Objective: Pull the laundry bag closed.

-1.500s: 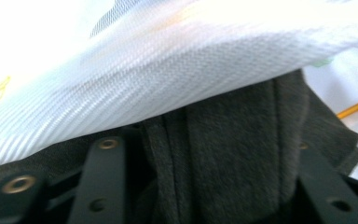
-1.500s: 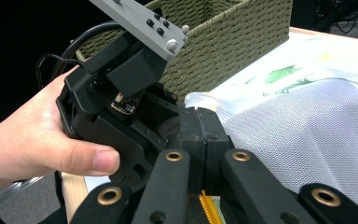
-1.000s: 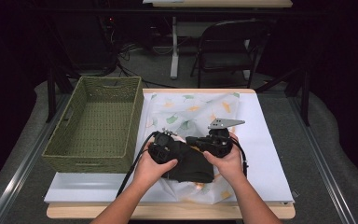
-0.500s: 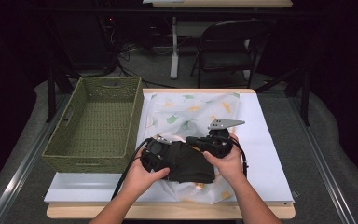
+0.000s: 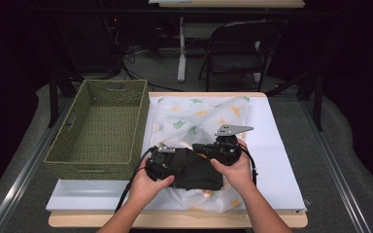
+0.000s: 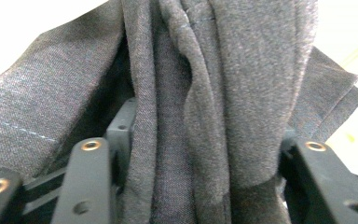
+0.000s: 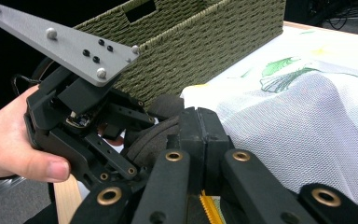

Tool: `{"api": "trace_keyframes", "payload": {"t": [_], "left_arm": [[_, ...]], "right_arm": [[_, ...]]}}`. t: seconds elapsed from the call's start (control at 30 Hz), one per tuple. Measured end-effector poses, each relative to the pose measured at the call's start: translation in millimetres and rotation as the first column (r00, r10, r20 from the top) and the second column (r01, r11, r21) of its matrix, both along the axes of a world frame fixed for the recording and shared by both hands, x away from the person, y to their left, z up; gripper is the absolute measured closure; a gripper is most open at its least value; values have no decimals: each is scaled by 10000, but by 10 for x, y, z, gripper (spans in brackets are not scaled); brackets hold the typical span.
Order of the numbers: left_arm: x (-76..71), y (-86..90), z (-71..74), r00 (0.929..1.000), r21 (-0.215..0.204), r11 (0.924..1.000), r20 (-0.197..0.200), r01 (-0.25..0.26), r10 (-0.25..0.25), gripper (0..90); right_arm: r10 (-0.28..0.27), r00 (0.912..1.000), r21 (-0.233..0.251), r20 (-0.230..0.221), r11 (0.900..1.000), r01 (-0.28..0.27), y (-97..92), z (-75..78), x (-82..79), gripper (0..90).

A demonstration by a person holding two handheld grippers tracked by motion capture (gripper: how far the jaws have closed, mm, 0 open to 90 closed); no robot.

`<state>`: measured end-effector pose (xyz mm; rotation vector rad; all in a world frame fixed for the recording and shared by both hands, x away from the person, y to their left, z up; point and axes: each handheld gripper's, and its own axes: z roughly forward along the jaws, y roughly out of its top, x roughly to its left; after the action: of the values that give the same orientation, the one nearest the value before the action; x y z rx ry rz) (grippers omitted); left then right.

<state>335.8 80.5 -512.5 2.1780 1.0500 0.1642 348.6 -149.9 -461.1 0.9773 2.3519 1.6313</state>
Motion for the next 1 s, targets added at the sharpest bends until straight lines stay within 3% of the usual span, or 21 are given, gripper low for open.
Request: {"api": "trace_keyframes", "payload": {"t": [0.3, 0.37, 0.63, 0.8, 1.0], "left_arm": [[-28, -55, 75, 9997, 157, 9997, 169, -180, 177, 644], [-24, -62, 117, 9995, -50, 9997, 222, -233, 235, 660], [32, -118, 282, 9990, -342, 9988, 291, -341, 351, 683], [77, -198, 316, 9988, -280, 9991, 360, -328, 338, 685], [152, -296, 349, 9974, -461, 9975, 442, -540, 560, 686]], "right_arm": [[68, 10000, 8, -52, 10000, -68, 33, 7, -24, 900], [46, 10000, 51, -30, 10000, -46, 27, 7, -22, 900], [59, 10000, 419, 44, 9991, -61, 0, 55, -40, 900], [259, 9996, 626, 61, 9977, -262, 16, 81, -57, 900], [382, 9992, 501, 85, 9980, -386, 67, 81, -83, 900]]}}
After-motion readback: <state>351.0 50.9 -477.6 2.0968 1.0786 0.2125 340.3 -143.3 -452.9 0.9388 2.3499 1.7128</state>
